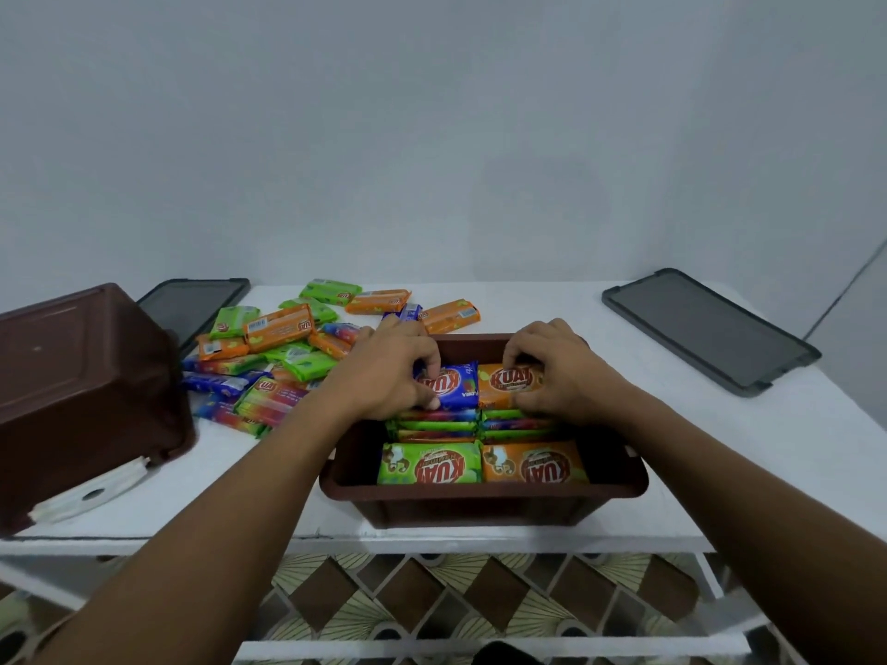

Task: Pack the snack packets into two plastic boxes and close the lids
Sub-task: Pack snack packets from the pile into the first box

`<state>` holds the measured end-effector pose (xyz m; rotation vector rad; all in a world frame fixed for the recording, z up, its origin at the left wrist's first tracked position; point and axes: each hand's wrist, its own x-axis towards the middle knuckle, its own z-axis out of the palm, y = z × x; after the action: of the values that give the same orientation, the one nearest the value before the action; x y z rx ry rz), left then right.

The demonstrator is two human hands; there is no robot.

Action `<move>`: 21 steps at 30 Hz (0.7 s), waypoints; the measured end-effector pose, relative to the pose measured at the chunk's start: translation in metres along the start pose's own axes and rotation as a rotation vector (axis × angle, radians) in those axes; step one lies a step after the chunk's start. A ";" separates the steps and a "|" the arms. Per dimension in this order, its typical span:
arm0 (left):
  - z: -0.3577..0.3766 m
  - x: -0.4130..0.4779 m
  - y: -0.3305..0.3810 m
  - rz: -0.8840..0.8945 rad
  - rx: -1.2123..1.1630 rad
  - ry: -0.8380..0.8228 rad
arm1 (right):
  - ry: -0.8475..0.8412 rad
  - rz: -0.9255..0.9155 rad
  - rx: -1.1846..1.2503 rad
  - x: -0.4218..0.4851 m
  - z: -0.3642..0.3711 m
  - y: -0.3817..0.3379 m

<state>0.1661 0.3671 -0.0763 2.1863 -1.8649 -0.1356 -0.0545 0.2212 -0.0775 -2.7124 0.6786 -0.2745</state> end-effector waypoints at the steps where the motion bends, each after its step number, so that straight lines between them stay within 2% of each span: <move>1: -0.002 0.000 0.001 0.005 -0.009 -0.012 | -0.004 -0.005 0.024 0.000 -0.001 0.000; 4: -0.011 0.002 0.002 0.013 -0.224 -0.017 | 0.038 0.003 0.220 0.001 -0.007 0.001; 6: -0.022 0.007 0.000 -0.013 -0.403 0.057 | 0.072 0.035 0.356 0.004 -0.016 0.004; 9: -0.035 0.021 -0.012 -0.120 -0.515 0.188 | 0.127 0.067 0.421 0.017 -0.029 0.011; 13: -0.047 0.051 -0.030 -0.162 -0.510 0.227 | 0.162 0.056 0.397 0.051 -0.045 0.019; 21: -0.053 0.109 -0.053 -0.254 -0.409 0.216 | 0.061 -0.027 0.307 0.136 -0.049 0.039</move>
<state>0.2483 0.2749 -0.0288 2.0439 -1.3062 -0.2883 0.0347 0.1098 -0.0320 -2.4290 0.5650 -0.4316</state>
